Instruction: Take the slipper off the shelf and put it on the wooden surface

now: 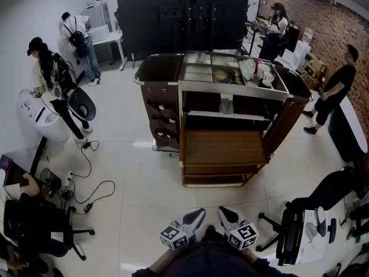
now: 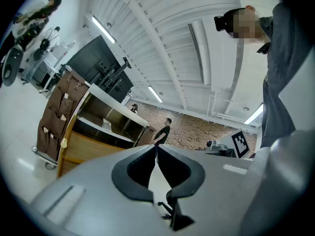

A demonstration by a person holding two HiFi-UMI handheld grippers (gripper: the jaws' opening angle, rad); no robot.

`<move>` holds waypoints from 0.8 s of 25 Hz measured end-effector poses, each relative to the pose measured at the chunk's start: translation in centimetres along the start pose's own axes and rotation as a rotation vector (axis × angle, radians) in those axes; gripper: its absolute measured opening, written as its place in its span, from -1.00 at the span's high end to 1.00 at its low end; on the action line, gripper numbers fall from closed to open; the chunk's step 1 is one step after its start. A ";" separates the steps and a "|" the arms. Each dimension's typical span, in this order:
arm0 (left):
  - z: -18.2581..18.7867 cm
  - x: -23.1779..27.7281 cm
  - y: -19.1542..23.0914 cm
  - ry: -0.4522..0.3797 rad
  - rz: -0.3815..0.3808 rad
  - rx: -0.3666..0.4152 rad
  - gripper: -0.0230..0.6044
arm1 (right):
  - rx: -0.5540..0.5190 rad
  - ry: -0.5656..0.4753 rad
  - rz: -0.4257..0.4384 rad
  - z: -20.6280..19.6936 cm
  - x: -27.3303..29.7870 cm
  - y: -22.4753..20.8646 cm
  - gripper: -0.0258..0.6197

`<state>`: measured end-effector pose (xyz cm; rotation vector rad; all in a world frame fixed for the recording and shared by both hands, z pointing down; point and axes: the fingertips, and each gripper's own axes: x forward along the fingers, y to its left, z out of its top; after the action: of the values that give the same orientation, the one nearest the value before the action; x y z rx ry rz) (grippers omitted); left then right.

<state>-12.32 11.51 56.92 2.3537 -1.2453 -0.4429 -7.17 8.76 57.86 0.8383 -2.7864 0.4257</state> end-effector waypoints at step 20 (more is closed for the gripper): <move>2.1 13.9 14.7 0.059 0.187 -0.050 0.38 | -0.113 0.121 -0.131 5.8 22.1 -34.6 0.62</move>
<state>-15.97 -7.97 61.67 2.1677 -1.3944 -0.3379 -6.40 -31.97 65.81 0.9302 -2.5997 0.2834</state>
